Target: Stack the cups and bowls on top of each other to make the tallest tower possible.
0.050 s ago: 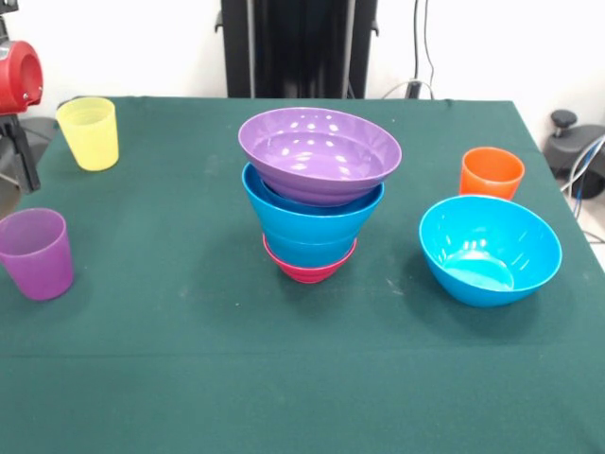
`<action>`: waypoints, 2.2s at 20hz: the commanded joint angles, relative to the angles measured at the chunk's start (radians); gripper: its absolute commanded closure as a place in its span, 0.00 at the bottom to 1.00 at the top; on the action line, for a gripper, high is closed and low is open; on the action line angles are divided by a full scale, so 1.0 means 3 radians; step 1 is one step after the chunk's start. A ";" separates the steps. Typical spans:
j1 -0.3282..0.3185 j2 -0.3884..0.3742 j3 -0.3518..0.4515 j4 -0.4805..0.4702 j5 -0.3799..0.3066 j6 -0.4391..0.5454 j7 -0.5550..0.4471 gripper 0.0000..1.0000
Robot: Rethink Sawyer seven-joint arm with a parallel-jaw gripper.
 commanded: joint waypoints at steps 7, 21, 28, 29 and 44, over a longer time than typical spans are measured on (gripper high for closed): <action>0.0044 0.0196 -0.0250 0.0313 -0.0352 -0.0163 -0.0607 0.00; 0.0087 0.0304 -0.0315 0.0287 -0.0377 -0.0302 -0.0547 0.00; 0.0100 0.0379 -0.0373 0.0257 -0.0422 -0.0363 -0.0543 0.00; 0.0099 0.0414 -0.0384 0.0245 -0.0434 -0.0384 -0.0547 0.00; 0.0089 0.0558 -0.0448 0.0239 -0.0530 -0.0514 -0.0528 0.00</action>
